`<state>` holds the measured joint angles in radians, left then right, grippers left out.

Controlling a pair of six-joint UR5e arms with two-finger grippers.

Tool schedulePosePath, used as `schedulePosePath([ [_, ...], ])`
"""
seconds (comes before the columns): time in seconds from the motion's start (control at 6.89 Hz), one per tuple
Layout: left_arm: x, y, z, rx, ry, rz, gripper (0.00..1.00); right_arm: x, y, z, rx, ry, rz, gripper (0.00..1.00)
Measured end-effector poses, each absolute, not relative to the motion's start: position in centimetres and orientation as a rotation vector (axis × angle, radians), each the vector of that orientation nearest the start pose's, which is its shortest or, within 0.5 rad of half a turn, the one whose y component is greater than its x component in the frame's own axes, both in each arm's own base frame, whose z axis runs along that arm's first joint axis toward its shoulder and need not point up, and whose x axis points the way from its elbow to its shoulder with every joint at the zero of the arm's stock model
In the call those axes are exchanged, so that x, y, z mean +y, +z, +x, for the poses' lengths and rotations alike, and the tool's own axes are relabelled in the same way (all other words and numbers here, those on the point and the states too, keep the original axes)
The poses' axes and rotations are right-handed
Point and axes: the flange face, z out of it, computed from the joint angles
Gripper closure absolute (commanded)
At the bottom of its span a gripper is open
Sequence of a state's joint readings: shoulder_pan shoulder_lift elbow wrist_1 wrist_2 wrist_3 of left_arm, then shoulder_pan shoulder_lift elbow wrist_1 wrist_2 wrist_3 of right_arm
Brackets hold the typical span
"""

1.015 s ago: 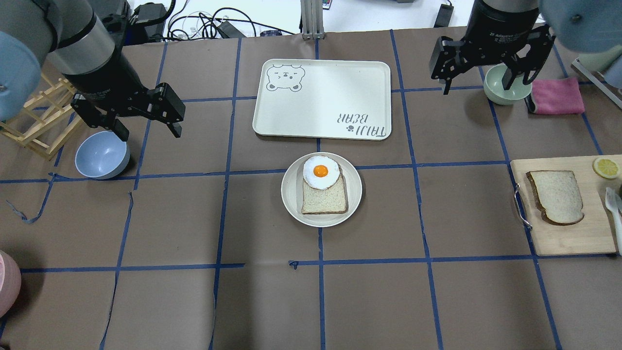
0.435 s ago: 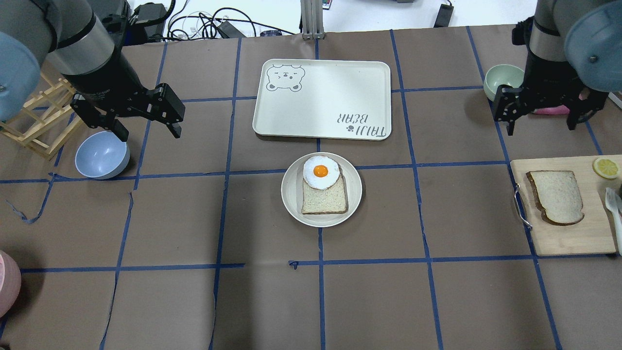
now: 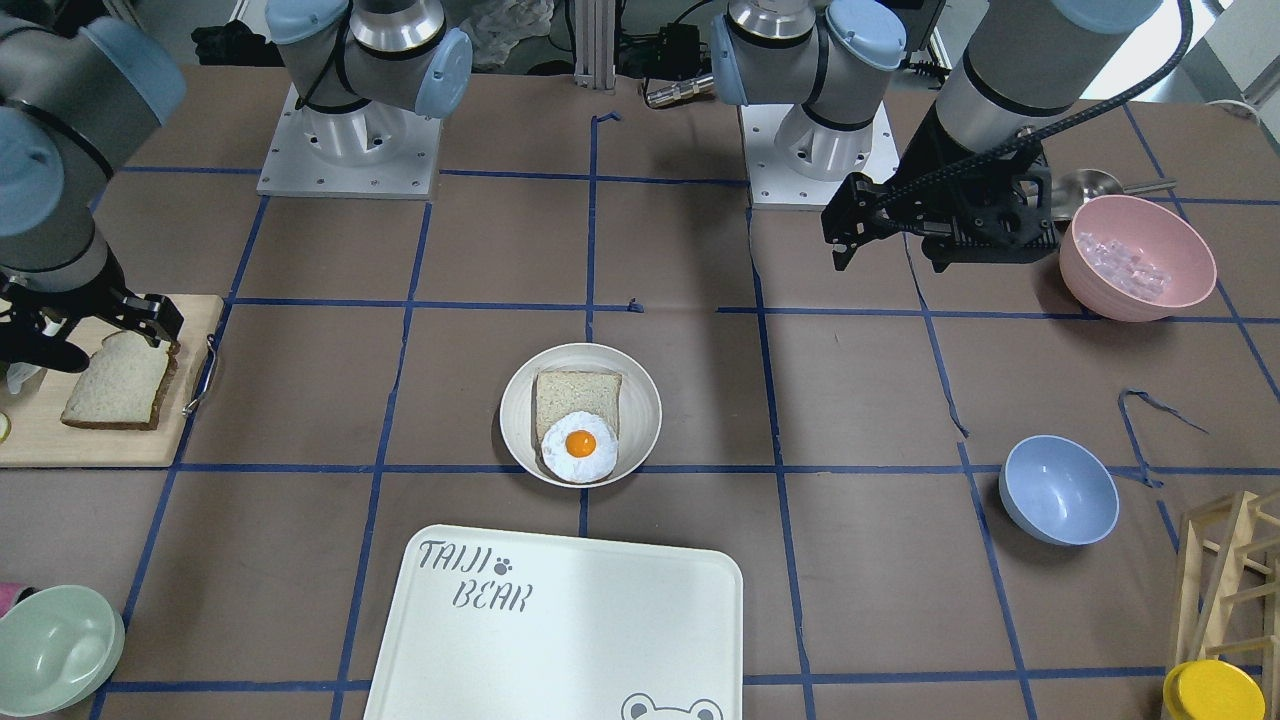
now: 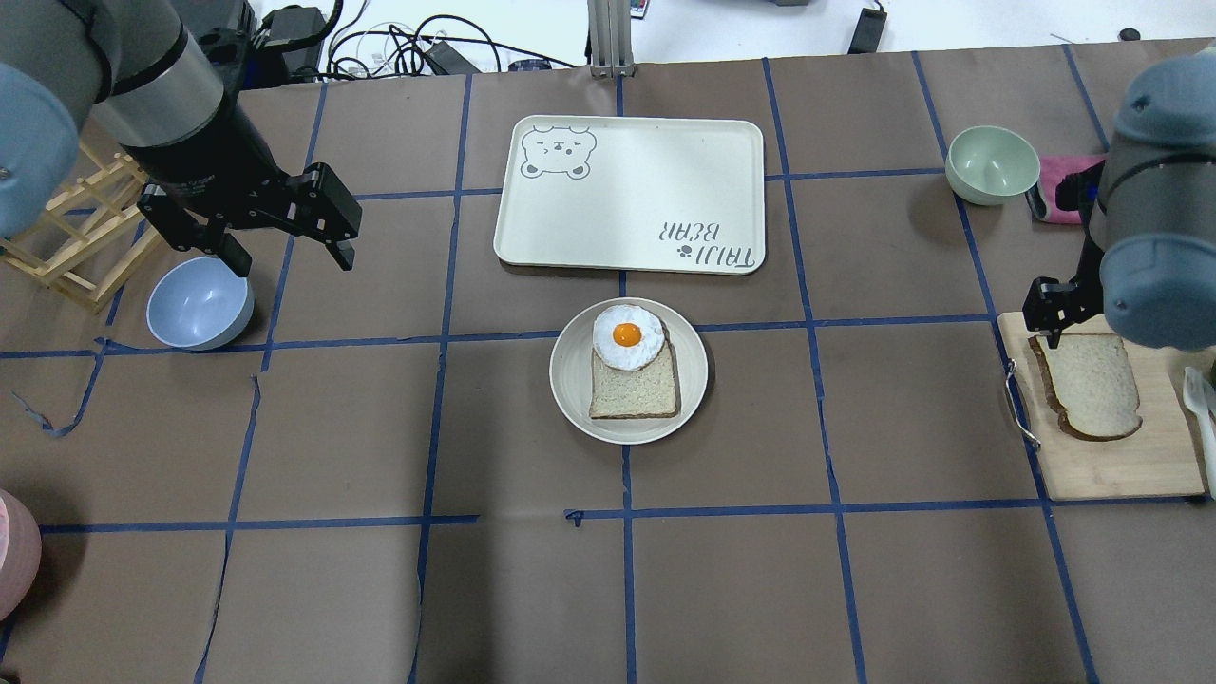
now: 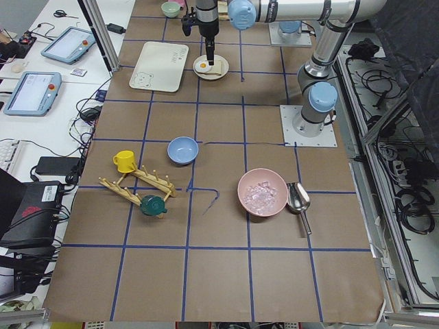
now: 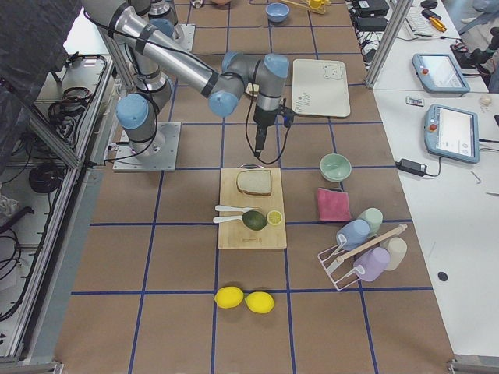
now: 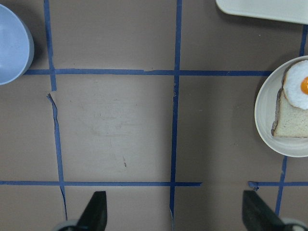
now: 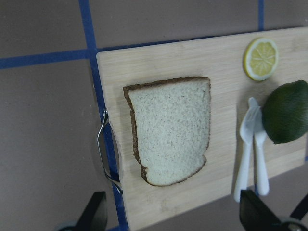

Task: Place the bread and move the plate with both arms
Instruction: 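Move the right gripper down to the bread slice on the cutting board, then close the right gripper on the bread slice's edge nearest the robot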

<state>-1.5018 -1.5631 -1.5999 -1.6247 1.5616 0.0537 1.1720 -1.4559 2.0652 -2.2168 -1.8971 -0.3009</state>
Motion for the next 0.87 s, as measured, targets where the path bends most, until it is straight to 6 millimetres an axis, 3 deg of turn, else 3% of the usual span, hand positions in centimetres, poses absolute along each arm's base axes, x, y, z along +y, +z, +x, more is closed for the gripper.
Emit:
schedulePosePath([
  [0.15,-48.9,47.2,-10.1,3.153,0.118,-0.025,0.0,-47.1,24.1,-10.0,3.435,0.041,0.117,0.08],
  [0.29,-48.9,47.2,-10.1,3.153,0.118,-0.025,0.0,-46.9,22.6,-10.4,3.428,-0.002,0.063,0.16],
  [0.58,-48.8,47.3,-10.1,3.153,0.118,-0.025,0.0,-46.9,21.3,-10.6,3.419,0.003,0.022,0.39],
  [0.87,-48.9,47.2,-10.1,3.153,0.119,-0.025,0.0,-46.9,20.4,-10.7,3.418,0.045,-0.005,0.47],
])
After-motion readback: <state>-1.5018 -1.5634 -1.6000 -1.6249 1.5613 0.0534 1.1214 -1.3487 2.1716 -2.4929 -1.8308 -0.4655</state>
